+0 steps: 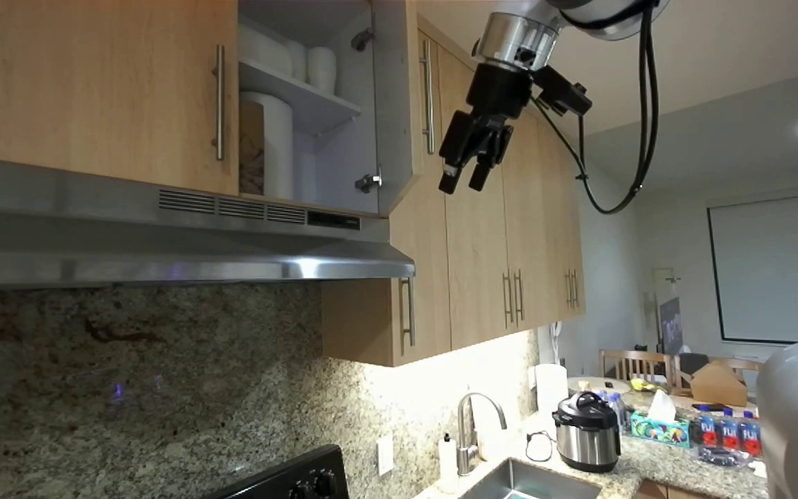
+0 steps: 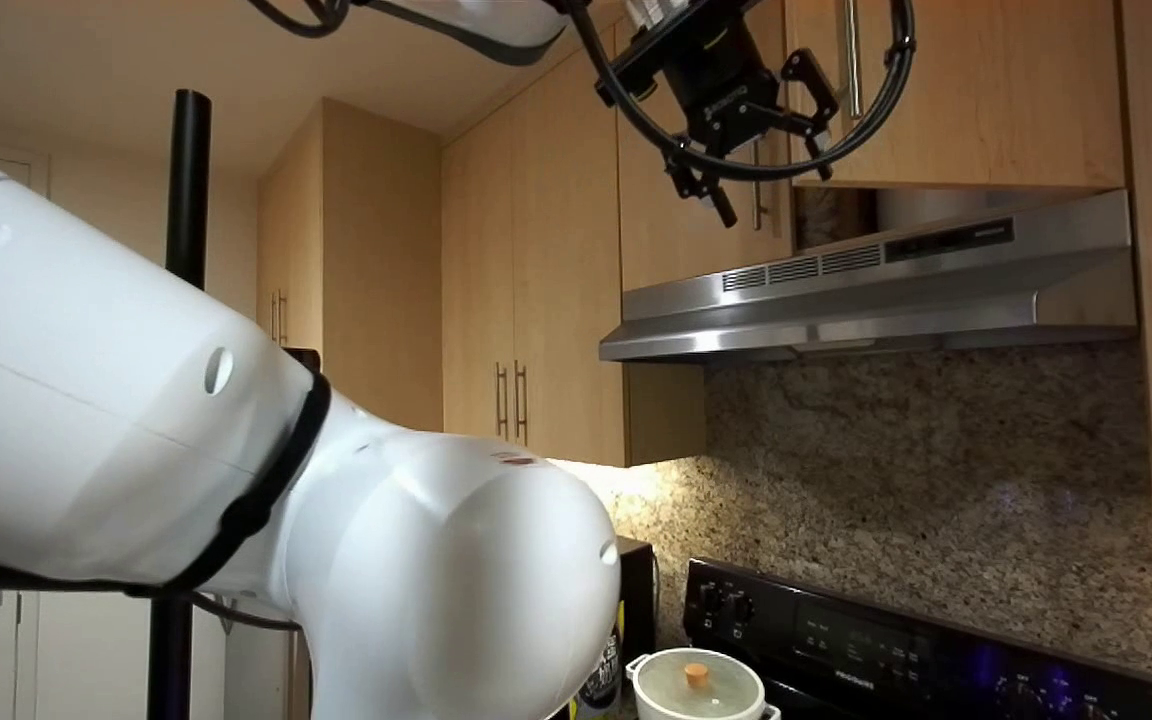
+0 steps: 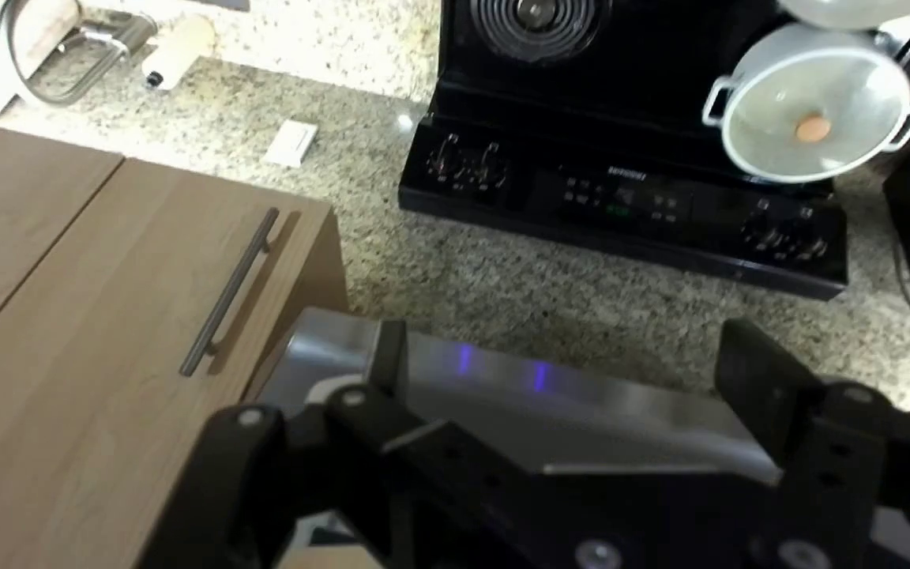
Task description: Close the cupboard completely
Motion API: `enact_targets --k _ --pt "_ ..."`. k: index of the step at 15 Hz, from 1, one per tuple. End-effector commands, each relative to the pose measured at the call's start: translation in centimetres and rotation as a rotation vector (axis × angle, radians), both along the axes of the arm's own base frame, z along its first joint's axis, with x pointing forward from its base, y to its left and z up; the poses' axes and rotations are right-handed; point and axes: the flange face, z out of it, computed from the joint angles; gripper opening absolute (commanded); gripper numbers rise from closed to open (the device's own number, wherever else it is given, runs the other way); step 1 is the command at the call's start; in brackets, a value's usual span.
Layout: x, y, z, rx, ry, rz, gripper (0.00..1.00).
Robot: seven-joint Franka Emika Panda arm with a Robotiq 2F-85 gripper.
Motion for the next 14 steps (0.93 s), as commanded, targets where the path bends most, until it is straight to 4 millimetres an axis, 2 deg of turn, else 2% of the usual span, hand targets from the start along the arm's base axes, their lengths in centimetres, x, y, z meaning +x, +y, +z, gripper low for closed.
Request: enact_targets --k 1,4,6,10,14 --pt "0.3 -3.0 3.4 0.073 -0.121 -0.143 1.0" --pt "-0.2 -5.3 5.1 0.128 -0.167 -0.227 1.0" --pt "-0.2 -6.1 5.6 0.154 -0.17 -0.245 1.0" --pt "1.1 -5.5 6.2 0.219 -0.193 -0.288 1.0" --pt "2.2 -3.8 7.4 0.33 -0.295 -0.314 1.0"
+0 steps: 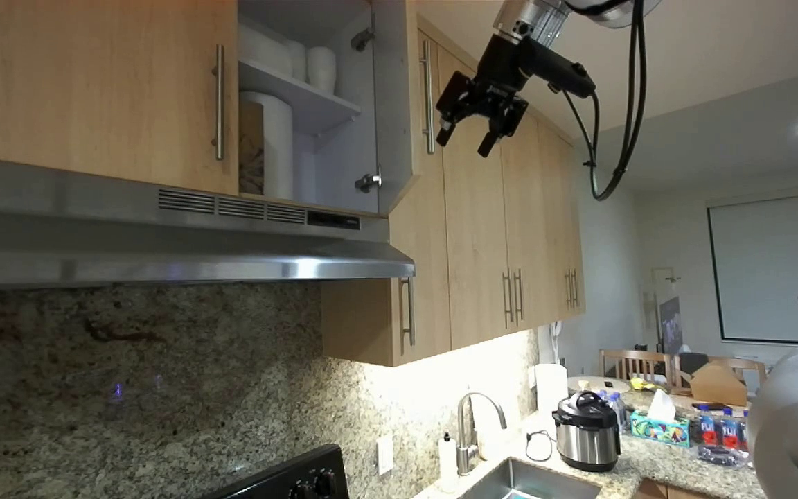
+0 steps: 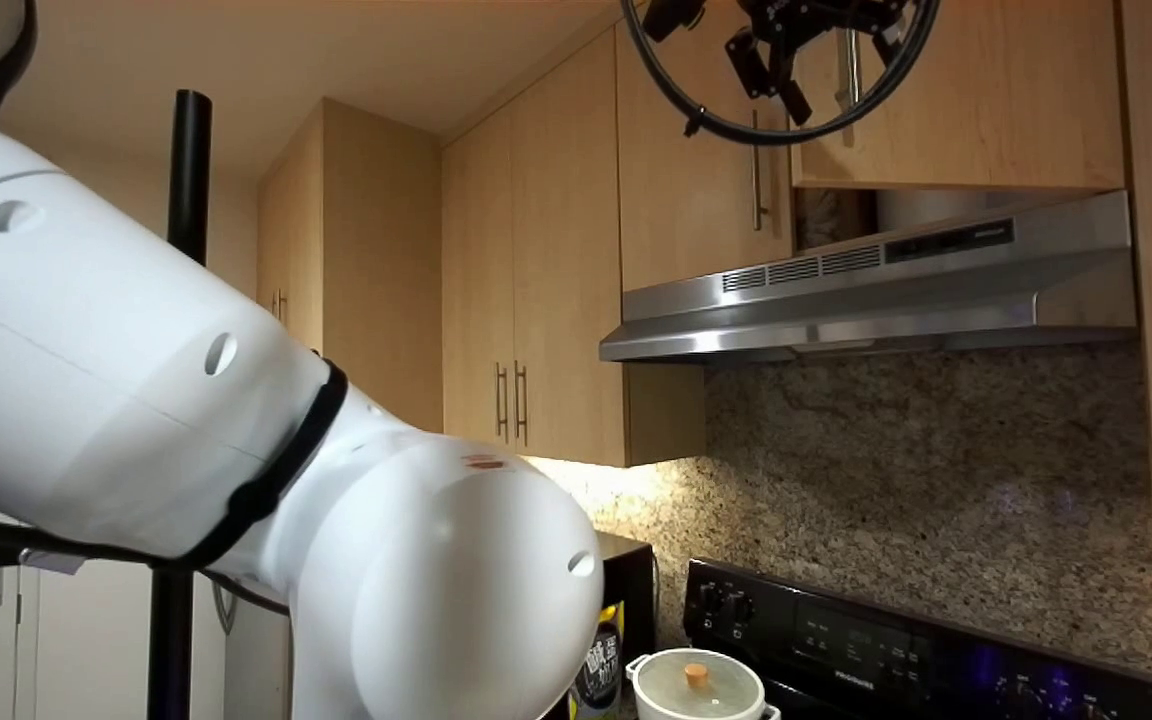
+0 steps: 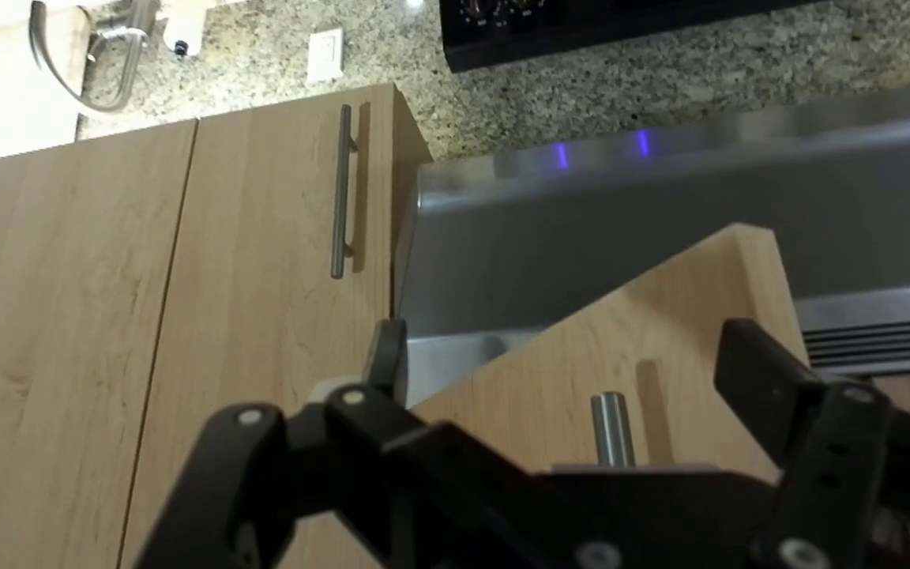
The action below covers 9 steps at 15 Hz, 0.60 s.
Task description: Close the cupboard completely
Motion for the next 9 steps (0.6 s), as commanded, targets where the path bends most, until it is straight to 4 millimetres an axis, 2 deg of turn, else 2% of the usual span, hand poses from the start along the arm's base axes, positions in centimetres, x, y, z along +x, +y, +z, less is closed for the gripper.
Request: enact_targets --k 1,4,9 --pt "1.4 1.4 1.3 0.068 -0.108 -0.031 1.0" --pt "2.3 1.9 1.7 0.09 -0.156 -0.031 1.0" --pt "2.5 2.7 1.7 0.104 -0.162 0.004 1.0"
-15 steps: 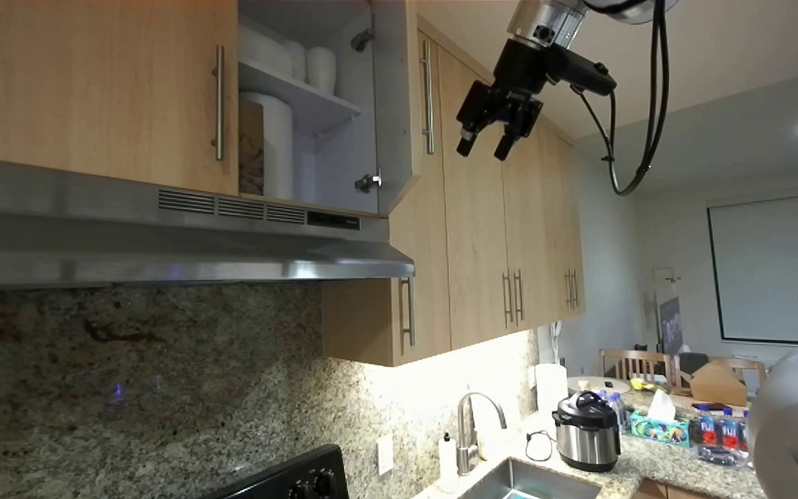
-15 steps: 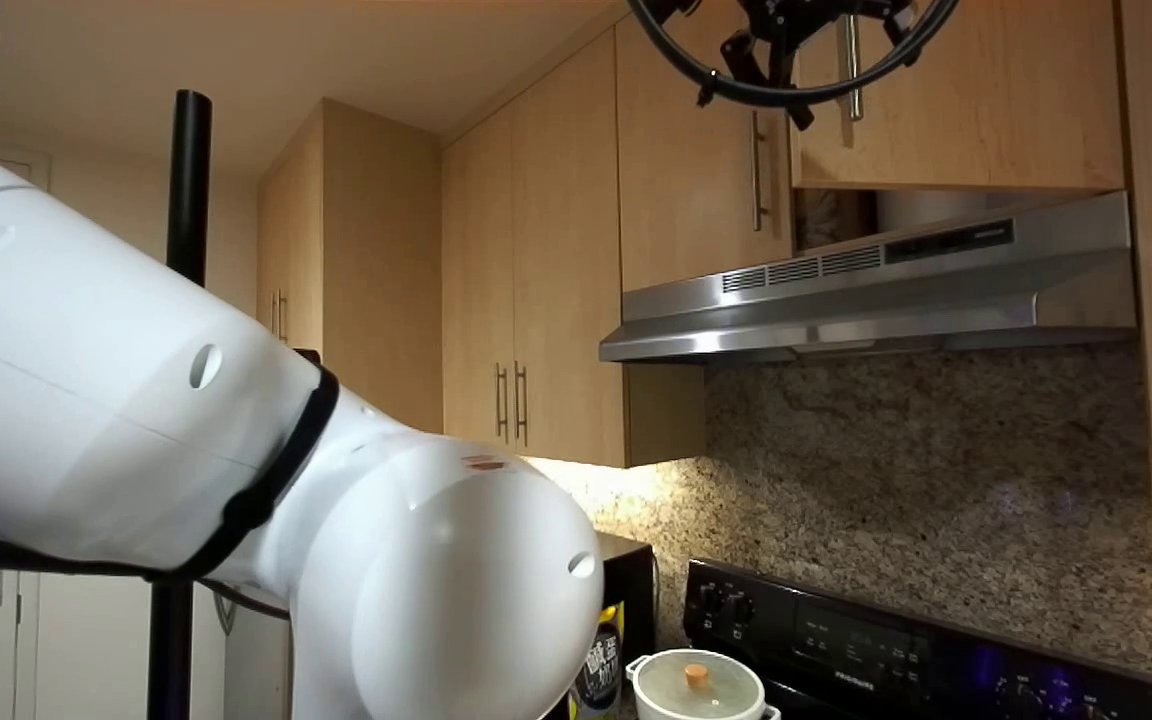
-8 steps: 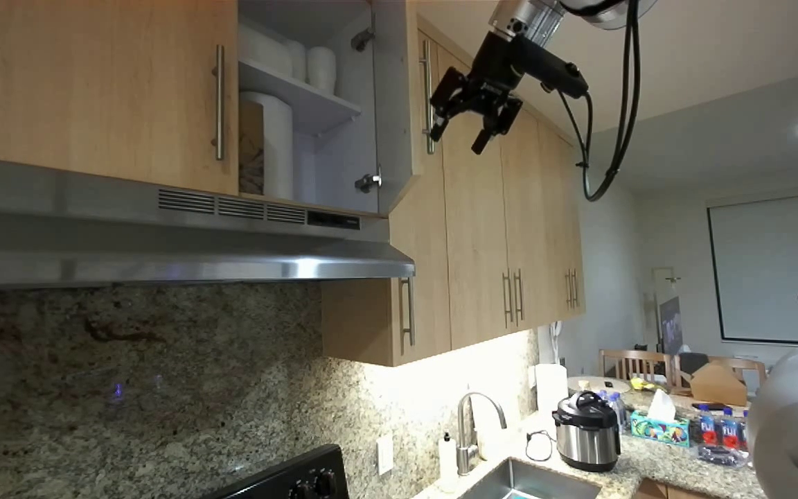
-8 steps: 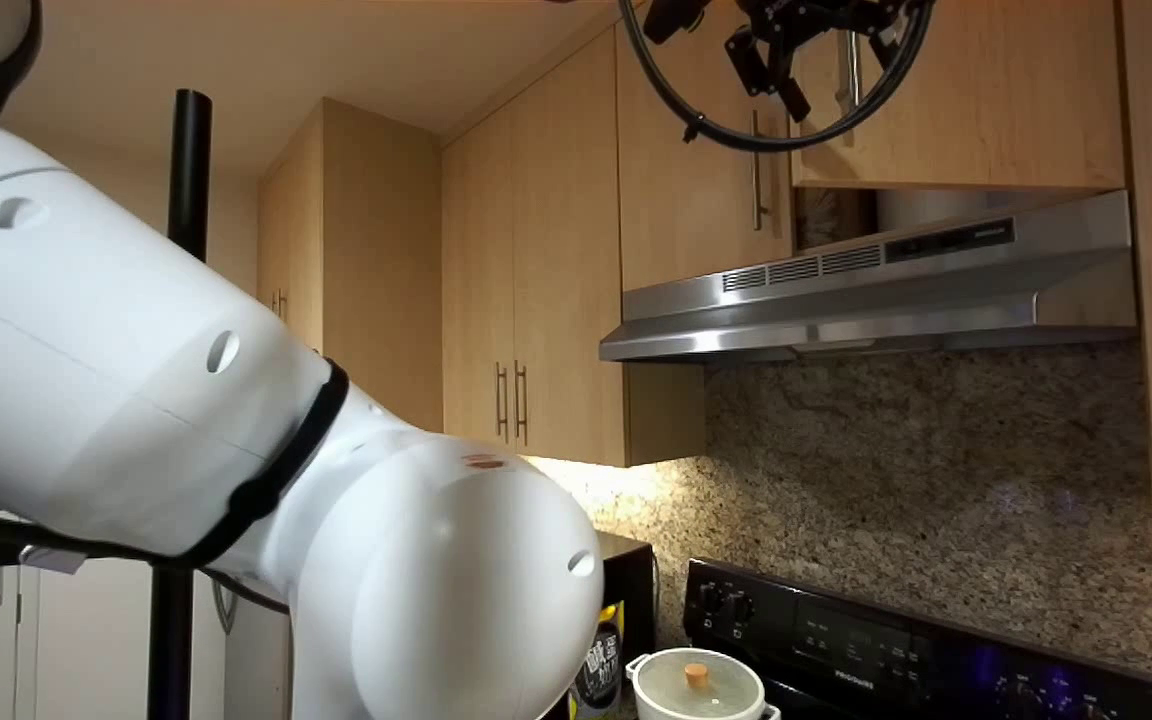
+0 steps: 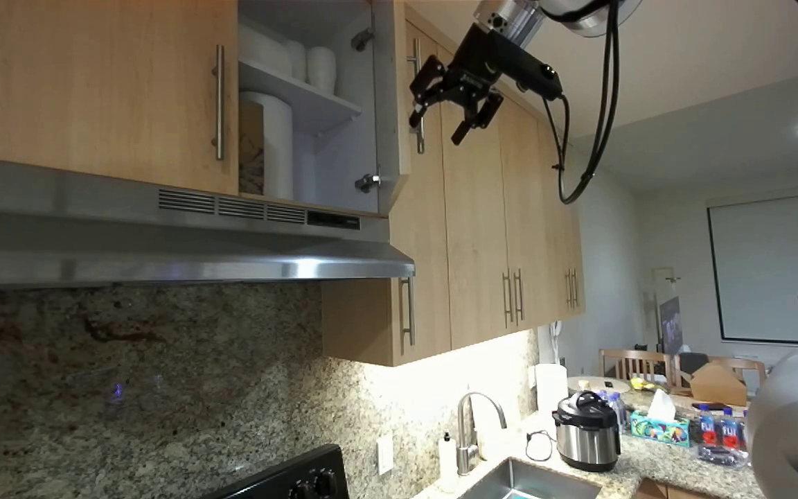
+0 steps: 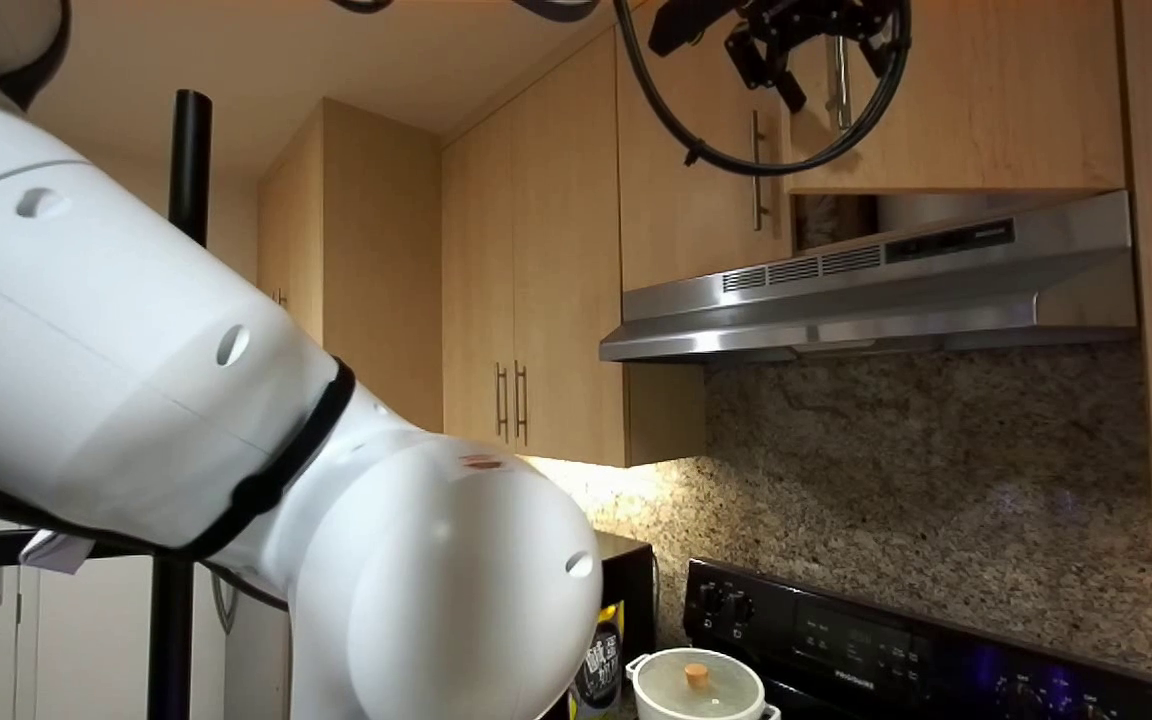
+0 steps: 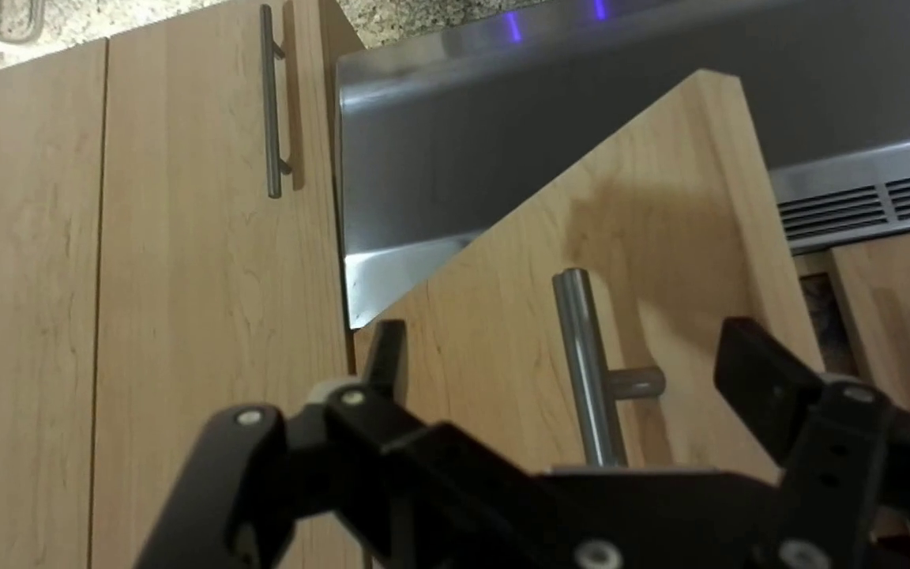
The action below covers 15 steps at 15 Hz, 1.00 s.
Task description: Close the cupboard completely
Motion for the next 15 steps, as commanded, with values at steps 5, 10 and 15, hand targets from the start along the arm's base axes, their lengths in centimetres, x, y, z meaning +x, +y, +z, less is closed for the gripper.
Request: enact_targets --k 5,10,15 --pt "0.8 1.82 0.31 0.002 -0.011 0.03 1.0" --pt "0.42 1.91 -0.1 -0.015 0.003 0.034 1.0" --pt "0.28 1.6 -0.21 -0.023 0.017 0.025 1.0"
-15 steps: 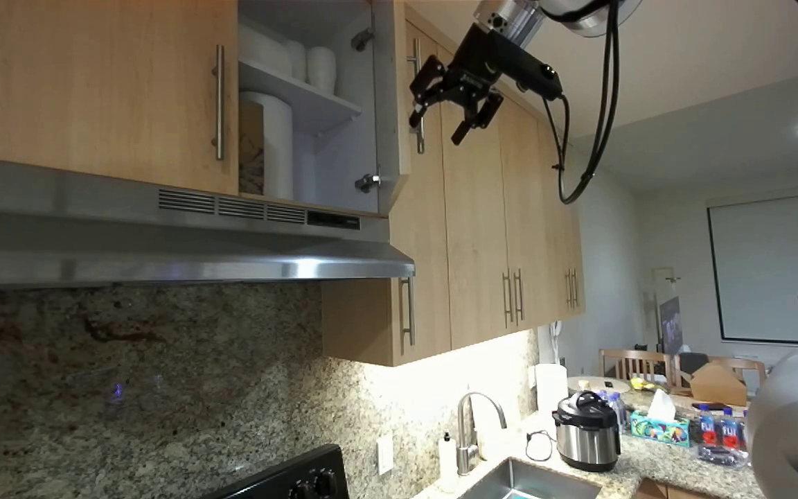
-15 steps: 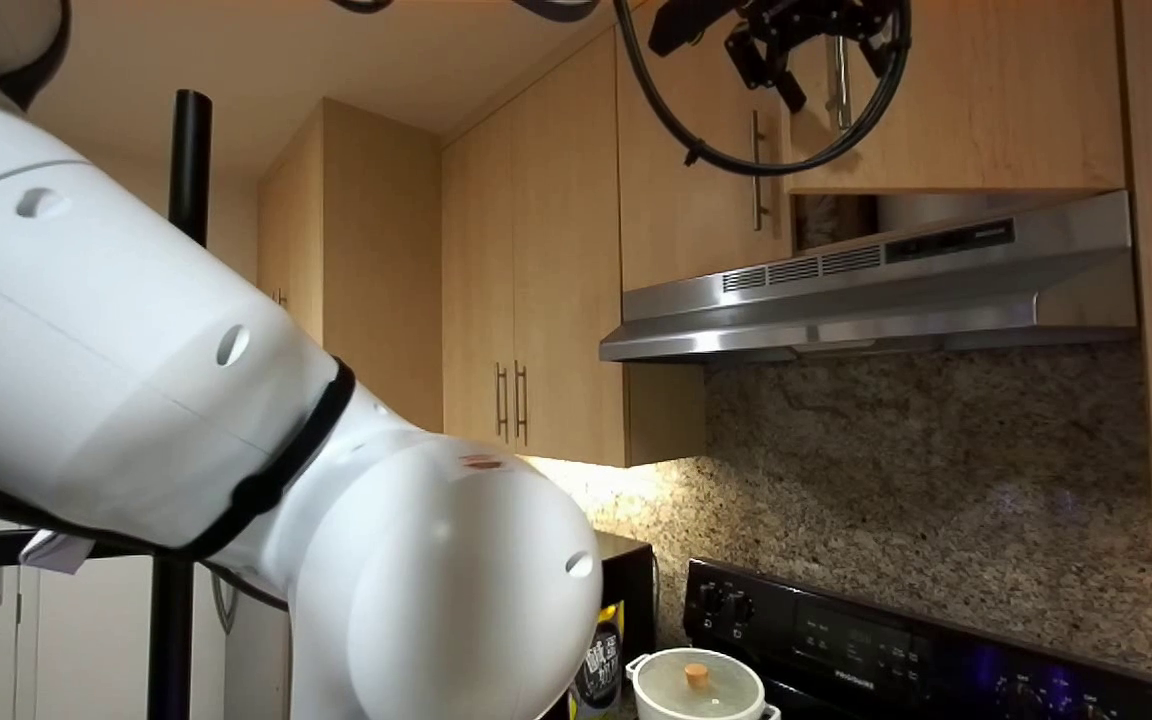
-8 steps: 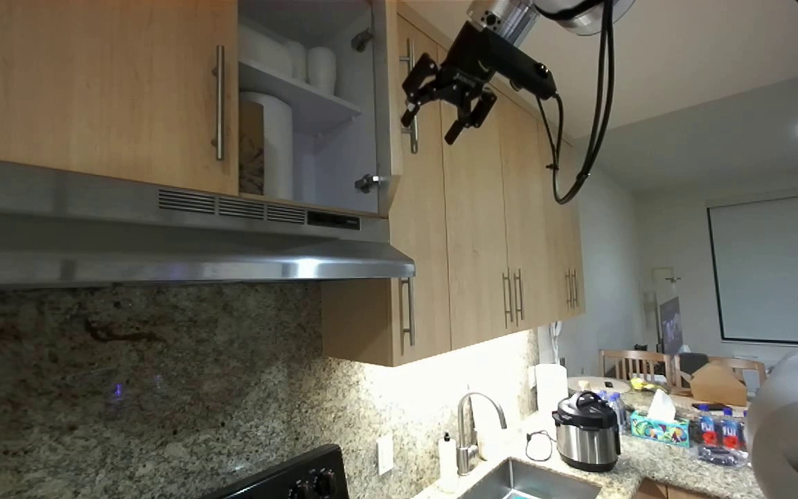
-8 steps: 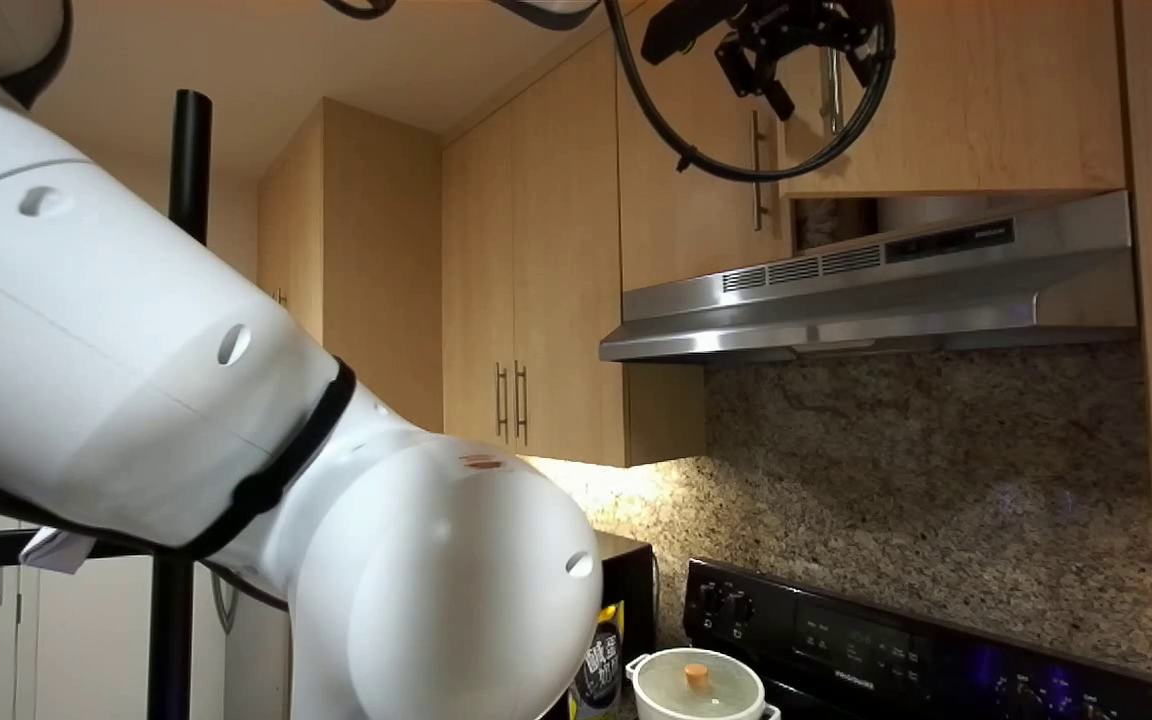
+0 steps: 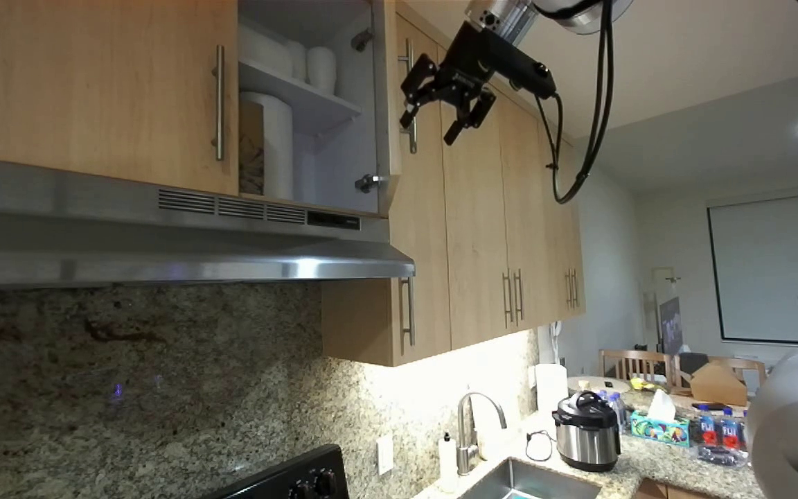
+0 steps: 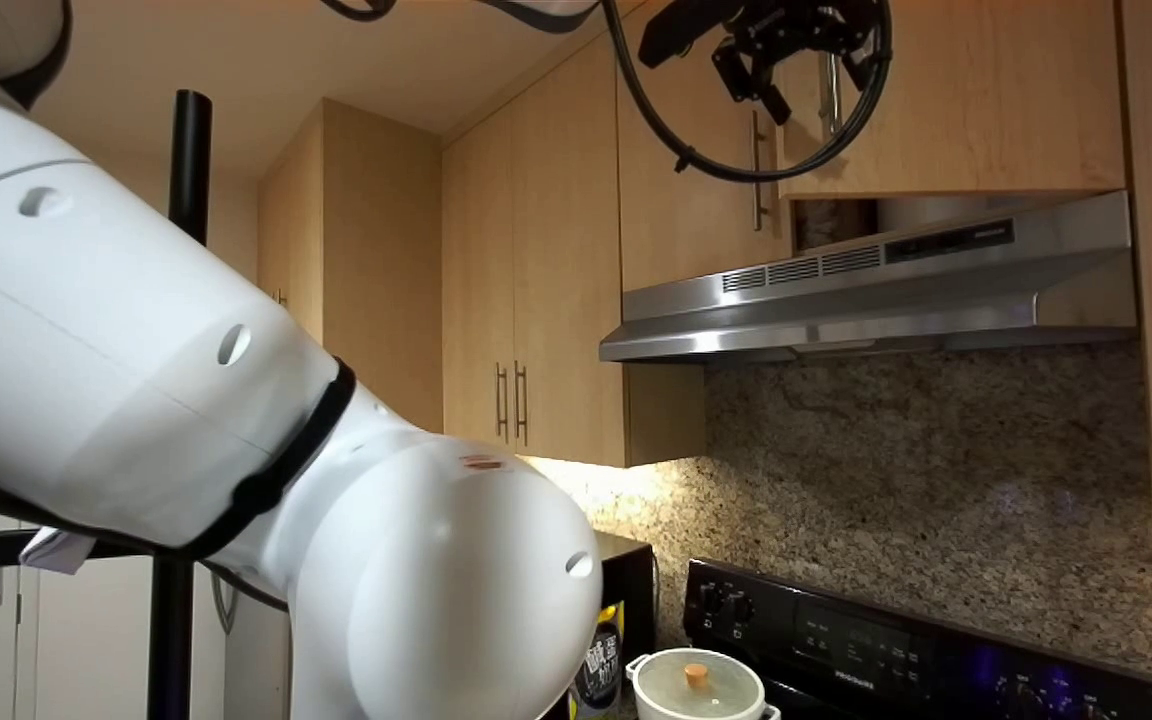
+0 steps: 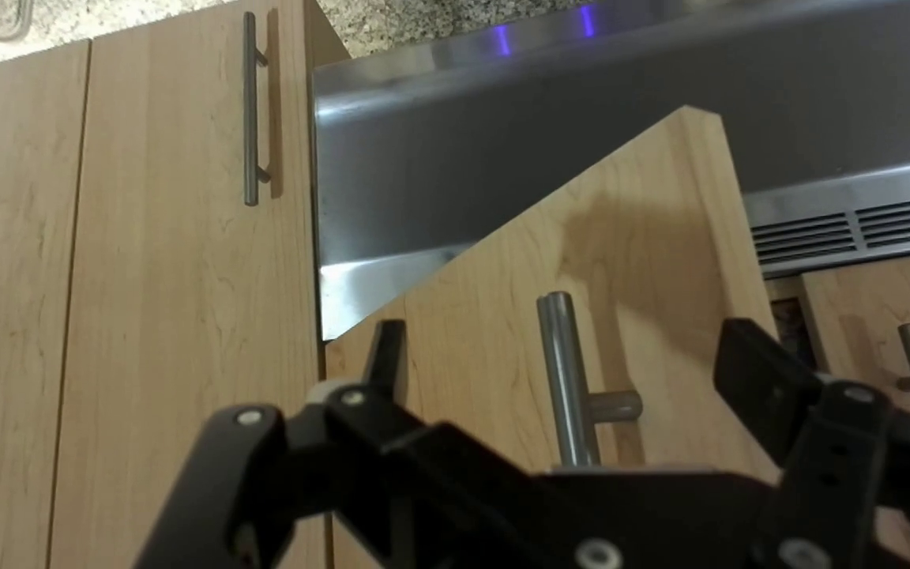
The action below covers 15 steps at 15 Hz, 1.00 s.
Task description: Close the cupboard completely
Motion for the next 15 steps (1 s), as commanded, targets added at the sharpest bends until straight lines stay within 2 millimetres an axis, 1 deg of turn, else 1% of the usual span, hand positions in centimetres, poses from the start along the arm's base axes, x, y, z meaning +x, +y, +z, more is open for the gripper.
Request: enact_targets --k 1,8,9,12,15 --pt "0.0 0.0 -0.1 -0.003 0.01 0.002 1.0" --pt "0.2 0.0 -0.3 -0.016 0.008 -0.01 1.0" --pt "1.0 0.1 -0.2 -0.025 0.017 -0.006 1.0" --pt "2.4 0.3 0.0 -0.042 0.016 -0.004 1.0" --pt "4.2 1.0 0.4 -0.06 0.033 0.025 1.0"
